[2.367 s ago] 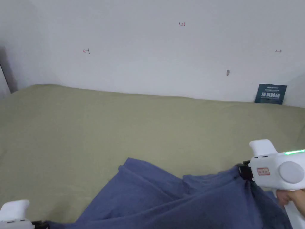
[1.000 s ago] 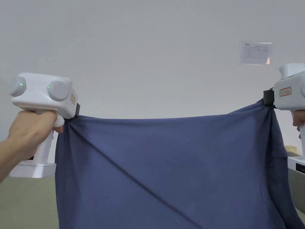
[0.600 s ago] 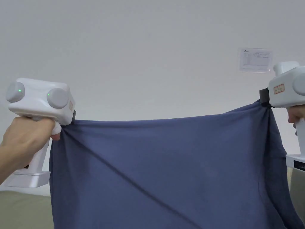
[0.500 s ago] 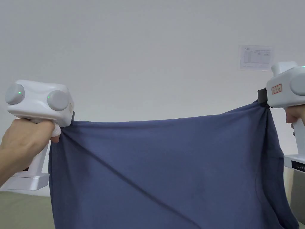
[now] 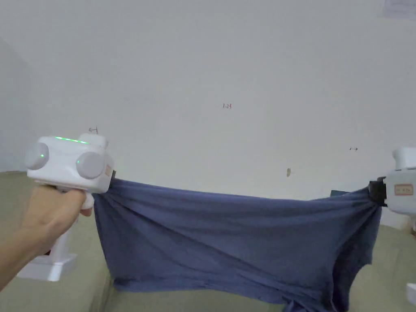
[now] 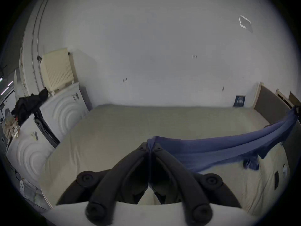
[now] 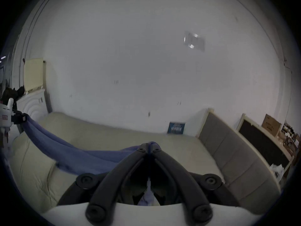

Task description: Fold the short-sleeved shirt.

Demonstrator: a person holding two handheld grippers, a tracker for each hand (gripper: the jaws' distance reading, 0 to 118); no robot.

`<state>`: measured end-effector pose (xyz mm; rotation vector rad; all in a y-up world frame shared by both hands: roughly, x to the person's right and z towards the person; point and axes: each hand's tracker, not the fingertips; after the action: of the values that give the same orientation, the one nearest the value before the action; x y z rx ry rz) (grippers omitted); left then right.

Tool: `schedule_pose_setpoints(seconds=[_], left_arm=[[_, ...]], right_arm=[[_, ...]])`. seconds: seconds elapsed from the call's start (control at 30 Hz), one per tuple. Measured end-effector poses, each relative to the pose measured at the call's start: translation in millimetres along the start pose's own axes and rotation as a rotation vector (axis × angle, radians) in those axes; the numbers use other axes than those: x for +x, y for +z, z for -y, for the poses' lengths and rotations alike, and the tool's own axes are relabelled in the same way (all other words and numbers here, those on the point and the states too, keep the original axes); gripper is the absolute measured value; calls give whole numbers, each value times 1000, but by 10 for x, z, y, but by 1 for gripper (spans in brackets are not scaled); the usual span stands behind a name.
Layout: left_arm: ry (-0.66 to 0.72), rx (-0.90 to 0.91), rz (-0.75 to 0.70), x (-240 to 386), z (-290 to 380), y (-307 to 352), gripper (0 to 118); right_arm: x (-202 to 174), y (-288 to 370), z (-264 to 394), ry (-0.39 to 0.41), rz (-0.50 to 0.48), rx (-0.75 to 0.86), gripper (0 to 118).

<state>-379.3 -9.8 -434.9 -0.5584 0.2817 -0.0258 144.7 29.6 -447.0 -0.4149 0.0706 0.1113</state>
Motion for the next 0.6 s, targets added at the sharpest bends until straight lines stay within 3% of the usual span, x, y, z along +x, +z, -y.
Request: schedule_pose_setpoints(seconds=[0.03,0.13,0.27,0.37,0.5,0.6], left_arm=[[-1,-20,-2,-19,170,0,2],[-1,-79,37,-122,773,116,2],[38,-140,47,-302,1689,465,2],[11,-167,52,-434,2288,795,2],[47,-235,96,-665,2927,1284,2],[52,-263,117,-780,3293,1605,2]], right_arm=[[-3,44,221,-43,-15,4,0],[-50,324,903,-43,-28,-76,0],[-47,842,1825,-128,-77,-137,0],[-60,1288,2362,-86,-98,-193,0],[-42,1908,2972,-107,-125,-239,0],[-36,2243,3326,-74,-126,-289,0]])
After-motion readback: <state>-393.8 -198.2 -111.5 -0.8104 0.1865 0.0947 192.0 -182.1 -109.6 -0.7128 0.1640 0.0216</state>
